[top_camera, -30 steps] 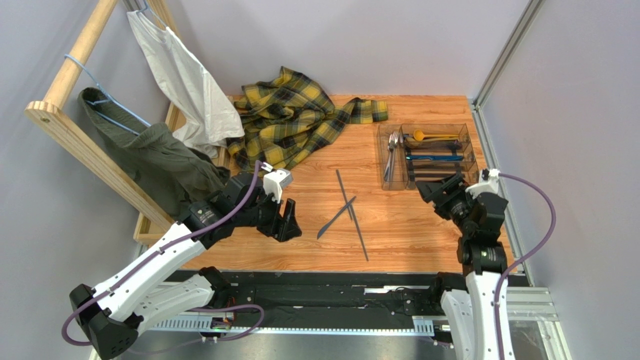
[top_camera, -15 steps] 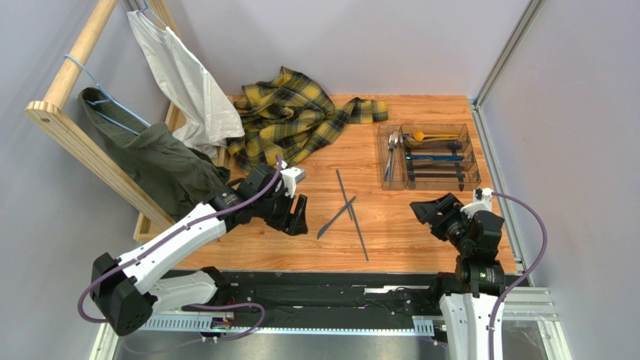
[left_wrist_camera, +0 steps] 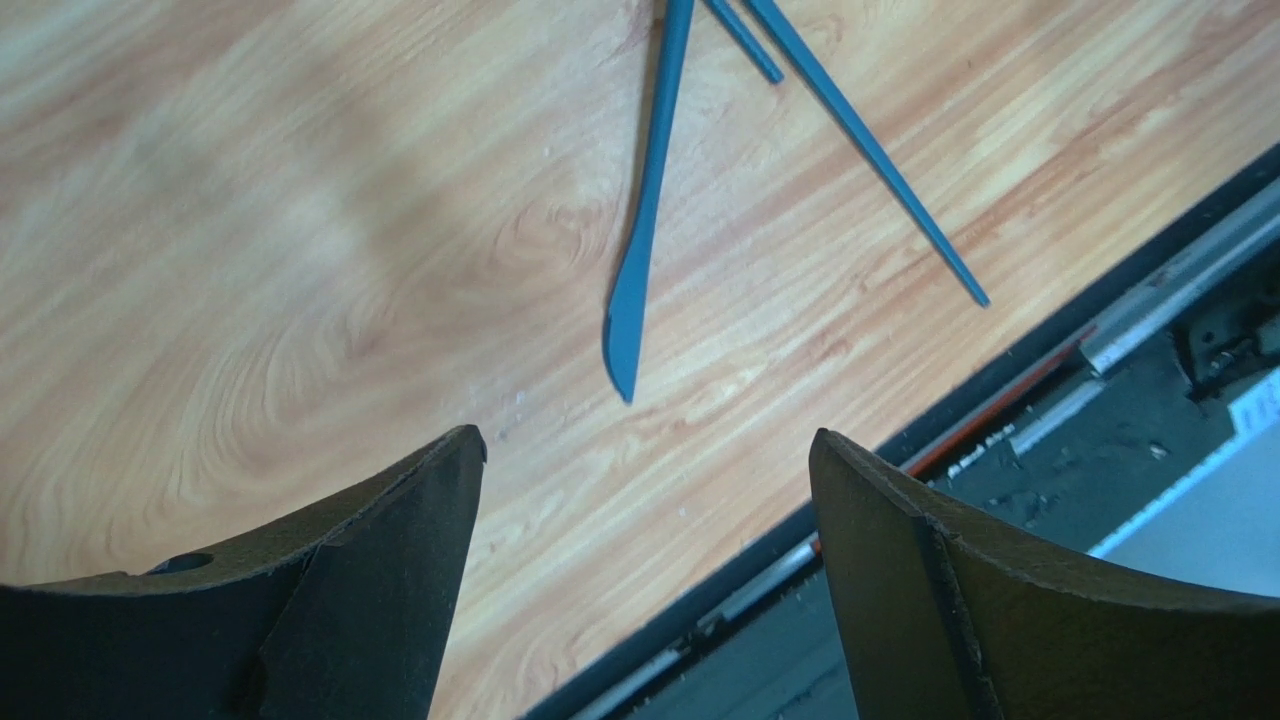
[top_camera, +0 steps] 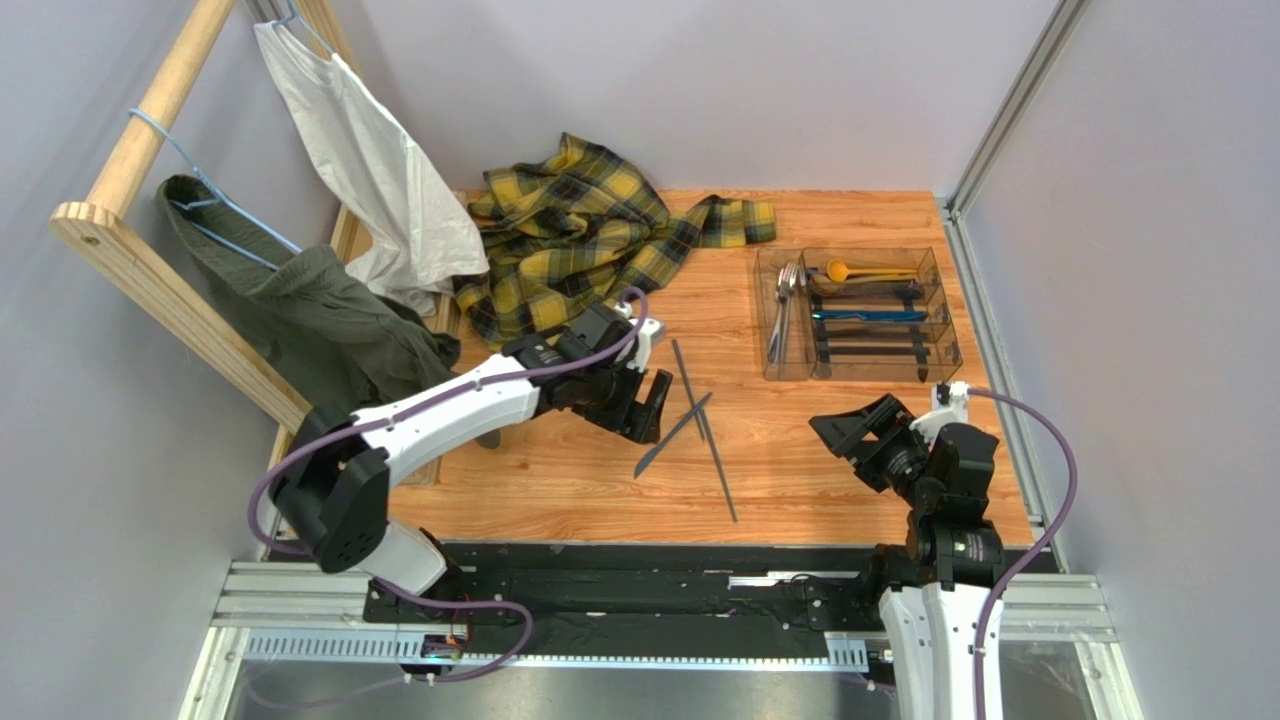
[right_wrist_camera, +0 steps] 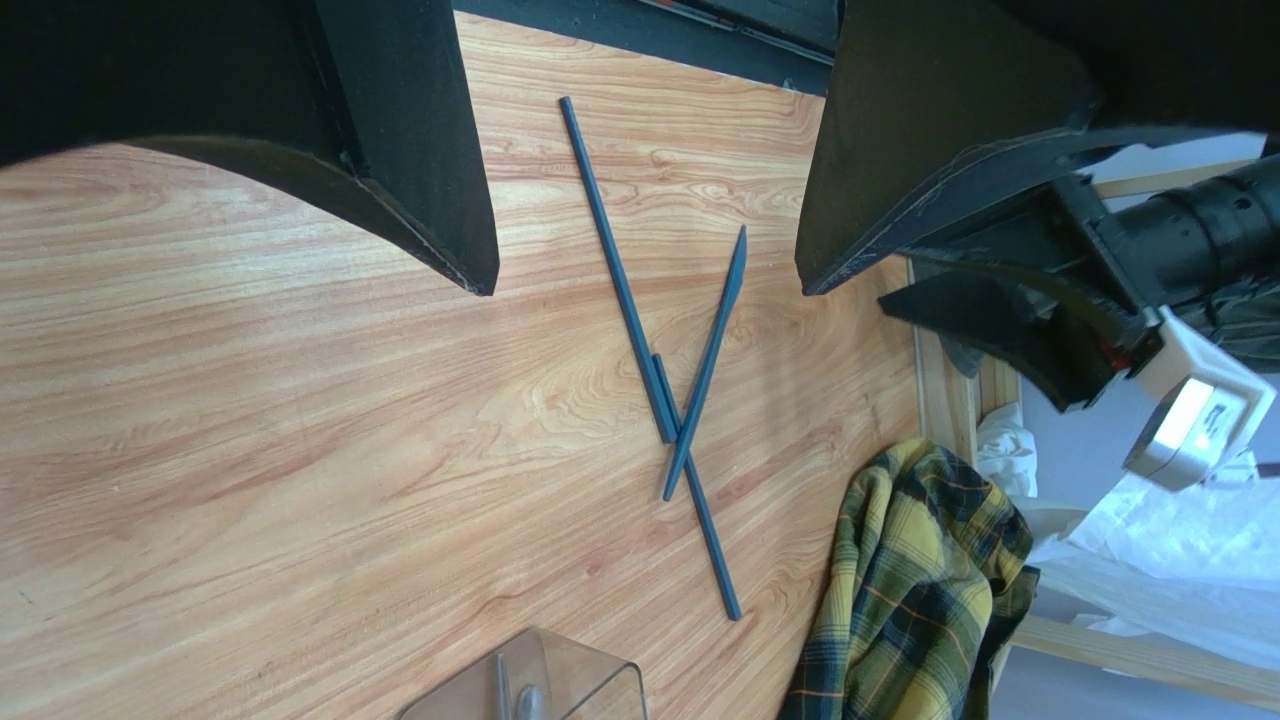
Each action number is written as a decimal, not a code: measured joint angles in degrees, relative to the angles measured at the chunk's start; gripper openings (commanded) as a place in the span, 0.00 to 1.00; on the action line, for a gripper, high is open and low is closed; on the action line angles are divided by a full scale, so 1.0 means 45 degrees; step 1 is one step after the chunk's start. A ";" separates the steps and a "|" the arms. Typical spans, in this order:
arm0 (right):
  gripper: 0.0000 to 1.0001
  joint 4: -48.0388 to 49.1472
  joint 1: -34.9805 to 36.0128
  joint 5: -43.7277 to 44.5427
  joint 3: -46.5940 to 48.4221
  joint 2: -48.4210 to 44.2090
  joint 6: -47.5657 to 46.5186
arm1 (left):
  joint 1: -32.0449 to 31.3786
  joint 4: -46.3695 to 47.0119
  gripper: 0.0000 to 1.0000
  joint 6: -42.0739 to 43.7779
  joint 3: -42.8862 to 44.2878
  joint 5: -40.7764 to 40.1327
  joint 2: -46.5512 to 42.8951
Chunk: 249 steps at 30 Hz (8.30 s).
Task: Sort the eating utensils into containers
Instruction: Pick up the knife at the center of the board, then place the knife in the storage box.
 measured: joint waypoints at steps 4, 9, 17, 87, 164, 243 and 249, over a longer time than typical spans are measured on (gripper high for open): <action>0.76 -0.0083 0.0000 -0.0102 -0.0039 0.0000 0.0000 | -0.0471 0.0418 0.80 0.0364 0.0704 -0.0471 0.1452; 0.76 -0.0083 0.0000 -0.0296 -0.0087 0.0005 0.0000 | -0.0719 0.1141 0.71 0.0894 0.1200 -0.0665 0.2871; 0.76 -0.0112 0.0000 -0.0544 -0.0340 0.0005 0.0005 | -0.0748 0.1865 0.57 0.1418 0.1413 -0.0675 0.4201; 0.68 0.1700 0.0000 -0.2589 -0.1617 0.0087 0.2171 | -0.5474 0.1025 0.00 0.1107 0.3128 -0.3983 0.3031; 0.00 0.3303 0.0097 -0.3410 -0.2749 -0.0015 0.3725 | -0.6761 -0.0641 0.79 0.0806 0.6091 -0.5785 0.4988; 0.00 0.2943 -0.2982 0.1783 0.9816 1.5018 0.2064 | -0.2807 -0.0442 0.98 -0.0160 0.2730 0.0058 0.1263; 0.00 0.3274 -0.3327 0.2424 1.1492 1.6597 0.2341 | -0.2807 -0.0461 0.98 -0.0107 0.2438 -0.0267 0.1297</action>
